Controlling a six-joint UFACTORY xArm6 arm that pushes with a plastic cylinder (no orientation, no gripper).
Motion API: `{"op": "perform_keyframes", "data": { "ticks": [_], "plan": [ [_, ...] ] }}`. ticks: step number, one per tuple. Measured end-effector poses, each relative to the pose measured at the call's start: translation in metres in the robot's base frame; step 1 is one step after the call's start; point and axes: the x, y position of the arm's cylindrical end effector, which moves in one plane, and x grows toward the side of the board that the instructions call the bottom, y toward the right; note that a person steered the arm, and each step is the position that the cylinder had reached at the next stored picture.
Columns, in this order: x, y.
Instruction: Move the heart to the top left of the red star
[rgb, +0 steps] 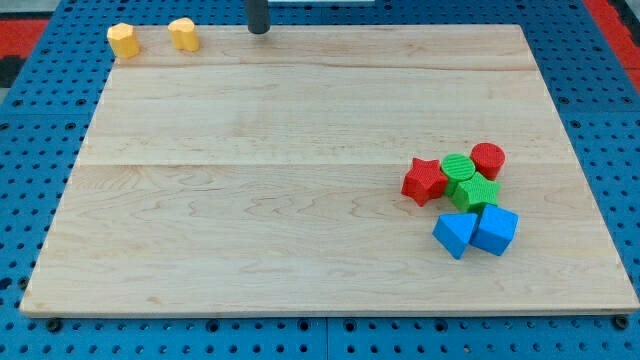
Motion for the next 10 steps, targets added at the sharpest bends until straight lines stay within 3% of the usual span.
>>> {"op": "perform_keyframes", "data": {
  "ticks": [3, 8, 10],
  "plan": [
    [0.001, -0.030],
    [0.010, -0.155],
    [0.036, -0.095]
  ]
}}
